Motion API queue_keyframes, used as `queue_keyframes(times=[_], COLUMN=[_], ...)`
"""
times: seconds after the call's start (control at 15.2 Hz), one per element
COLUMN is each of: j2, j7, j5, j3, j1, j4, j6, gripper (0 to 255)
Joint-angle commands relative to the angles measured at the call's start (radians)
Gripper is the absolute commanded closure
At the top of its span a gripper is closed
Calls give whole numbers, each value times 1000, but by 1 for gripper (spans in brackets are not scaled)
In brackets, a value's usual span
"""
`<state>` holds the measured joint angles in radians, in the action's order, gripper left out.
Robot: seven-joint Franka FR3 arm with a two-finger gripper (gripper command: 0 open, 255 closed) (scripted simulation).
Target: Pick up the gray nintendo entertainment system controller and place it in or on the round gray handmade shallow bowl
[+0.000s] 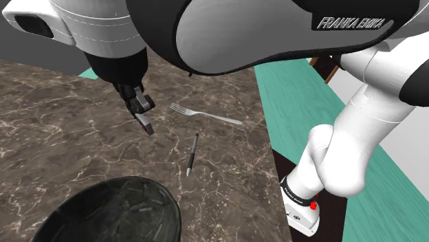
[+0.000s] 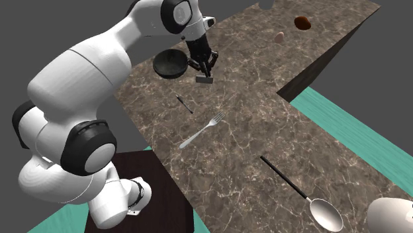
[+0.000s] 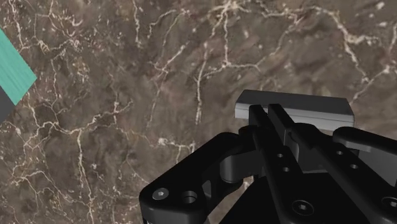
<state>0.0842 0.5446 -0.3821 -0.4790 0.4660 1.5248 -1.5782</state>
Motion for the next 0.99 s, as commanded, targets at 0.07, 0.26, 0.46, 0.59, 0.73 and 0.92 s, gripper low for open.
queue_keyframes(times=[0.07,0.26,0.46,0.59,0.73,0.92], j2=[14,30,49,65,82,100], j7=[7,16,25,31,37,19], j5=[-7,-15,-26,-36,-47,-60], j3=[-4,-7,-10,-12,-15,-26], j1=[7,14,23,30,39,64], j4=[-57,-116,-181,-227,-277,-324], j6=[45,90,137,170,204,244], gripper=[255,255,255,255,255,255])
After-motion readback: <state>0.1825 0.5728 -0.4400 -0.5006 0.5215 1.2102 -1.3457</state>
